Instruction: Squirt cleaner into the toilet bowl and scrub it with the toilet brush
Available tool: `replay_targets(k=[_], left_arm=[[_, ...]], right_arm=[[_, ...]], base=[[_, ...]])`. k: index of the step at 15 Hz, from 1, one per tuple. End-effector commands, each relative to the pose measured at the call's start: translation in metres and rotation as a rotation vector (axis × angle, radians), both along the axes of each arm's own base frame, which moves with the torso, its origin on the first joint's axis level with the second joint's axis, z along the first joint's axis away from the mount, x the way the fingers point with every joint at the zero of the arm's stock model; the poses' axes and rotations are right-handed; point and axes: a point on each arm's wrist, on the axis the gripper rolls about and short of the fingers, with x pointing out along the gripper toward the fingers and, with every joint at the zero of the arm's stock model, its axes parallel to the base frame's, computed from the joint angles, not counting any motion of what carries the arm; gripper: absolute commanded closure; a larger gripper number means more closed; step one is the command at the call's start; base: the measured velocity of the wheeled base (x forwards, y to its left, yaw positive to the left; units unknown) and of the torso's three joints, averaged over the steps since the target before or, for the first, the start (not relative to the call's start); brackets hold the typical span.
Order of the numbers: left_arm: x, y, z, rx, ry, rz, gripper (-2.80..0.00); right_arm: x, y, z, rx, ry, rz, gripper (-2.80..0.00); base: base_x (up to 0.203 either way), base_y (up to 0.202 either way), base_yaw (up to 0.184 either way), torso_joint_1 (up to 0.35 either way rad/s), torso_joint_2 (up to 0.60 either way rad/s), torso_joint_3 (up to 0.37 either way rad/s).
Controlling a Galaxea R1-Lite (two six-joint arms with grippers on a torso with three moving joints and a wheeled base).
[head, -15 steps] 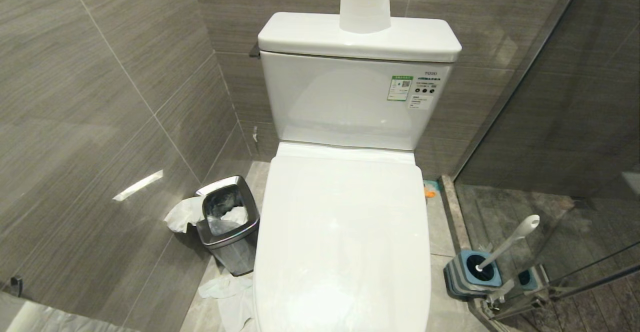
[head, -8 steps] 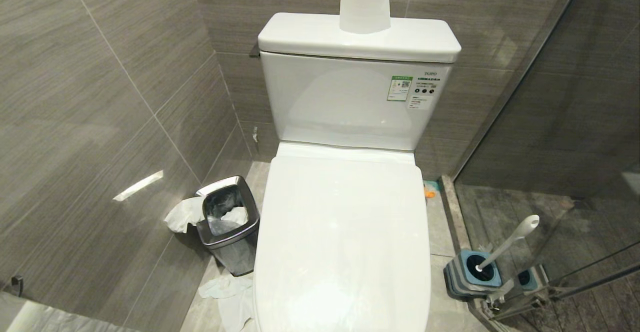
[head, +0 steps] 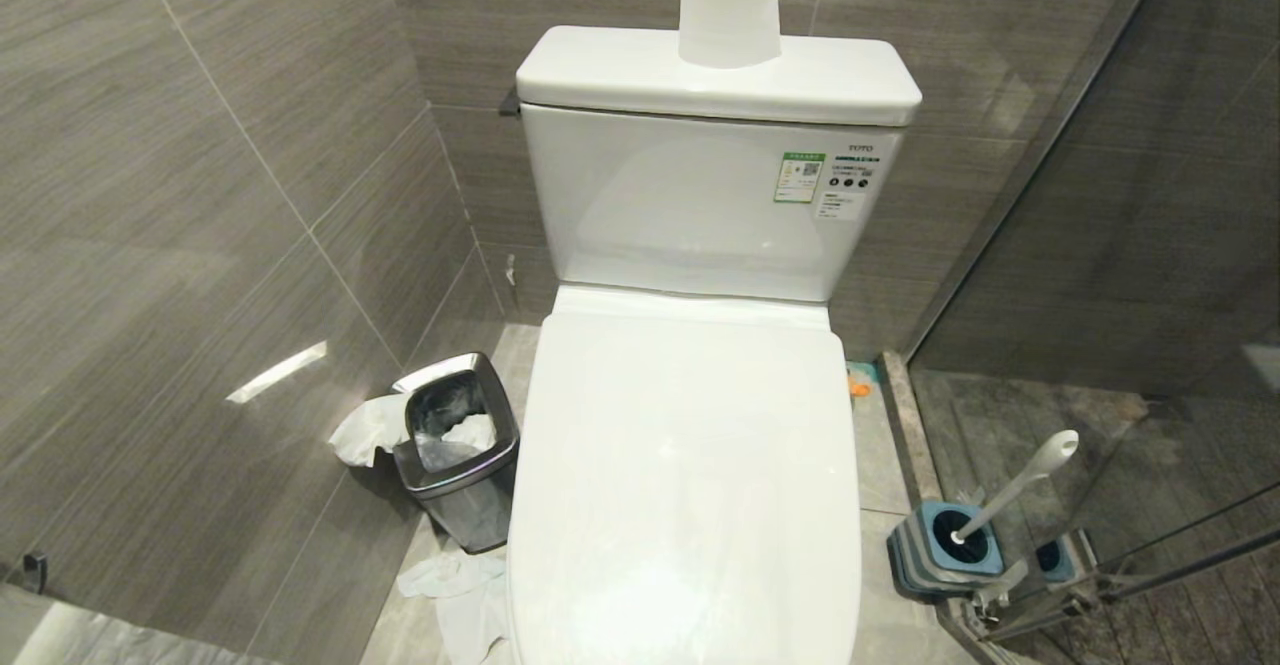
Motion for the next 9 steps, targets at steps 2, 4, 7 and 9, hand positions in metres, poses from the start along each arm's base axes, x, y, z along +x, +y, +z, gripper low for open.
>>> replay_targets(k=[2, 4, 7, 9], left_arm=[[-0.013, -0.002, -0.039, -0.006, -0.04, 0.051, 0.0], [-0.014, -0.004, -0.055, -0.007, -0.045, 0.068, 0.0], [-0.014, -0.002, -0.074, -0.011, -0.036, 0.072, 0.0], [-0.014, -0.002, -0.091, -0.012, -0.033, 0.077, 0.0]], right_arm=[[0.0, 0.0, 0.0, 0.0, 0.001, 0.0, 0.0], [0.0, 0.0, 0.0, 0.0, 0.001, 0.0, 0.0], [0.0, 0.0, 0.0, 0.0, 0.002, 0.0, 0.0], [0.0, 0.0, 0.0, 0.0, 0.001, 0.0, 0.0]], base=[[0.0, 0.0, 0.0, 0.0, 0.0, 0.0], [0.0, 0.0, 0.0, 0.0, 0.0, 0.0], [0.0, 0.0, 0.0, 0.0, 0.0, 0.0], [0.0, 0.0, 0.0, 0.0, 0.0, 0.0]])
